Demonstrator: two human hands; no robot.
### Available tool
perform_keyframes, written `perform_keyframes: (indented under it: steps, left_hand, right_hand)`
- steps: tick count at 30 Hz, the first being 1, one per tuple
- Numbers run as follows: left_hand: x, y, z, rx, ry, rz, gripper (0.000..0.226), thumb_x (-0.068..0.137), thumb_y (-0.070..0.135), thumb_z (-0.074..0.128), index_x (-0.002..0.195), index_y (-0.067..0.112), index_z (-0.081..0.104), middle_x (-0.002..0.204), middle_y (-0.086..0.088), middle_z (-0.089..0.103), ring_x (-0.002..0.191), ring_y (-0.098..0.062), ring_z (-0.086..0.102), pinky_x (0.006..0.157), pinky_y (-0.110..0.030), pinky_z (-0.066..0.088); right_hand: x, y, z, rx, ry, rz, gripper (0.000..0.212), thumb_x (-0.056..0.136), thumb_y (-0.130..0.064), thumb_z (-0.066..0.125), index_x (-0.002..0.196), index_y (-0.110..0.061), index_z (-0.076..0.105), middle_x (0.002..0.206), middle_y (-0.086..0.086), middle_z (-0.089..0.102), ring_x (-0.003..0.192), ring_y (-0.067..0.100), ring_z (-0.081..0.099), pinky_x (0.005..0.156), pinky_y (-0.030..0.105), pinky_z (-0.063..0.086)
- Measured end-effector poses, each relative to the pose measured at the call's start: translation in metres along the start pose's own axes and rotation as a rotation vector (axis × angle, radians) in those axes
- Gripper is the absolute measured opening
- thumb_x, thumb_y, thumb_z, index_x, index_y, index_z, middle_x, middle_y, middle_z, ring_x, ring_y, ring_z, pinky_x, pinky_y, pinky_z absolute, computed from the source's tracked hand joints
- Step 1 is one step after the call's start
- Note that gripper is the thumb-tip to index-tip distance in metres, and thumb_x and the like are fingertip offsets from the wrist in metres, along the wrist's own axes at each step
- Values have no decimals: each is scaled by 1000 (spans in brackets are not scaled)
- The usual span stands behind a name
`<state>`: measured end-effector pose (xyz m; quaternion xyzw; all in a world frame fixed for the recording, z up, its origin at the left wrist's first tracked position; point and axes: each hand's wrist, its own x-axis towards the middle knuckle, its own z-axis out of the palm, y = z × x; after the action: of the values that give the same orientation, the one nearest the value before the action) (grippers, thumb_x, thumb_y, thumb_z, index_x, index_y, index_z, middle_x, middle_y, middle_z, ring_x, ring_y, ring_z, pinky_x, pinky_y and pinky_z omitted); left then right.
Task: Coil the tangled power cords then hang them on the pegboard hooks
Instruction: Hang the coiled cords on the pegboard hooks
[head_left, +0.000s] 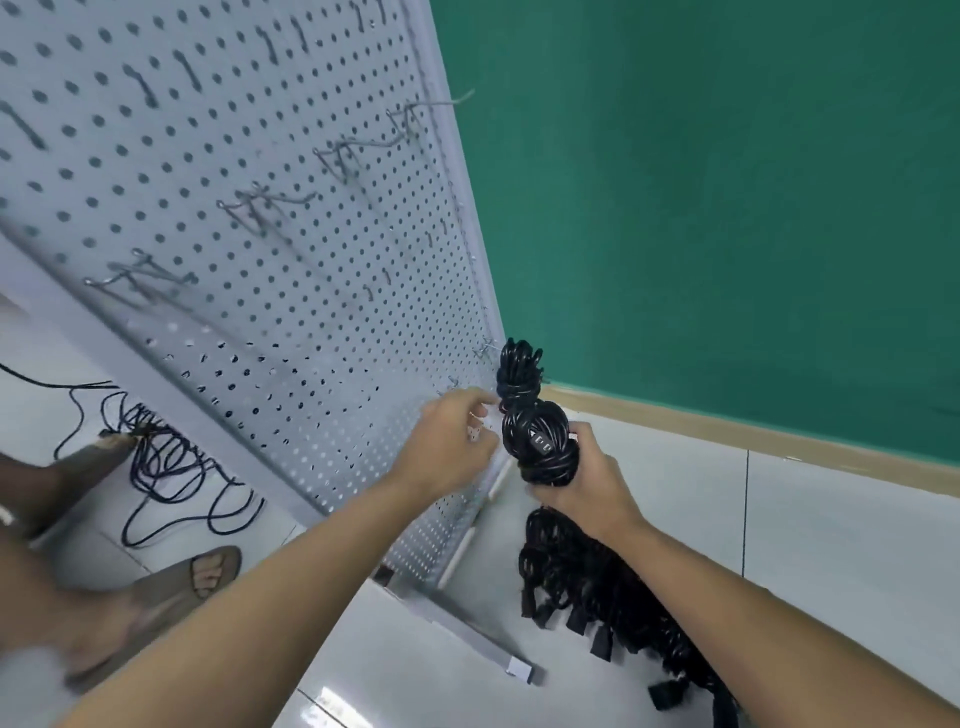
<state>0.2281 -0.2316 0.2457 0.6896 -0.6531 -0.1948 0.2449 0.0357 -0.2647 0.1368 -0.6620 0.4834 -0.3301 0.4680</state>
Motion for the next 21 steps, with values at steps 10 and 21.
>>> perform_keyframes:
  steps: [10, 21]
  left_hand:
    - [35, -32, -15, 412, -278, -76, 84, 91, -9, 51, 164, 9, 14, 172, -7, 14, 158, -23, 13, 129, -36, 13]
    - [45, -41, -15, 261, -174, -102, 72, 83, -14, 47, 151, 7, 45, 154, -11, 47, 144, -27, 40, 115, -25, 26]
  right_hand:
    - [41, -14, 34, 132, 23, -68, 71, 74, -14, 89, 127, -24, 44, 100, -7, 71, 81, 6, 68, 65, 20, 52]
    - [82, -12, 64, 142, -55, -16, 84, 71, -5, 89, 137, -23, 41, 106, -6, 70, 98, 15, 69, 79, 23, 53]
